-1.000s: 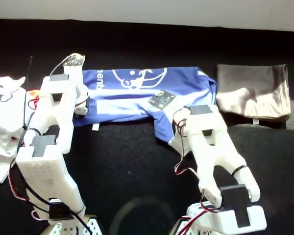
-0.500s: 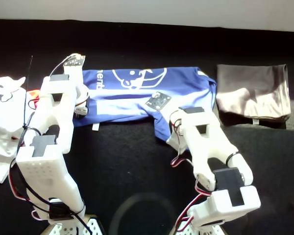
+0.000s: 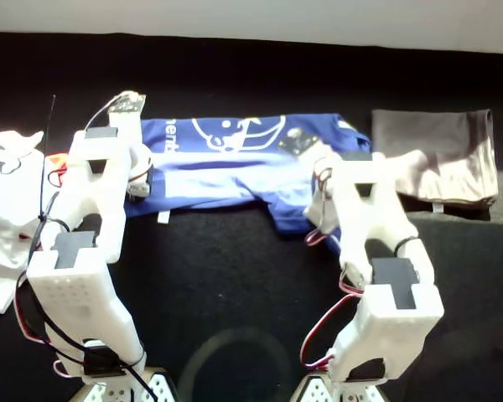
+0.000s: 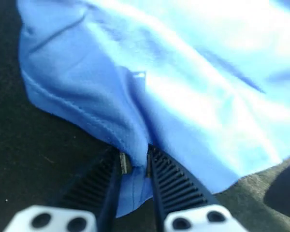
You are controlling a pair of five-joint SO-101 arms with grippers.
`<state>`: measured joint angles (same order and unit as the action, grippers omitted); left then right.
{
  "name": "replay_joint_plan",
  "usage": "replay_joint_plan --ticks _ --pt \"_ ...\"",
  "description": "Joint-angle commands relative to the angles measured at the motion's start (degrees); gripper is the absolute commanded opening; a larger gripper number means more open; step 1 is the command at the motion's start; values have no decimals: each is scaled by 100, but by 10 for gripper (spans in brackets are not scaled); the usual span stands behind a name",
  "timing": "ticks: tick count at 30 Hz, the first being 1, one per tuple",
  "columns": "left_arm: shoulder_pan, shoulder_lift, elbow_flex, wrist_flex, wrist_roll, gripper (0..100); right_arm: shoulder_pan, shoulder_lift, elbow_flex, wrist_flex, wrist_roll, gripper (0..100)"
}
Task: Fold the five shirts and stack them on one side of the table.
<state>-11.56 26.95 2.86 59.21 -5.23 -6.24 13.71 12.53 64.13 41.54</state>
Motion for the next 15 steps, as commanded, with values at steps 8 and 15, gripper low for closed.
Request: replay_joint_plan --ticks 8,15 --pt "-92 13 4 -176 -18 9 66 840 -2527 -101 9 6" --pt "-92 13 4 -176 -18 9 66 2633 -4664 -295 -510 9"
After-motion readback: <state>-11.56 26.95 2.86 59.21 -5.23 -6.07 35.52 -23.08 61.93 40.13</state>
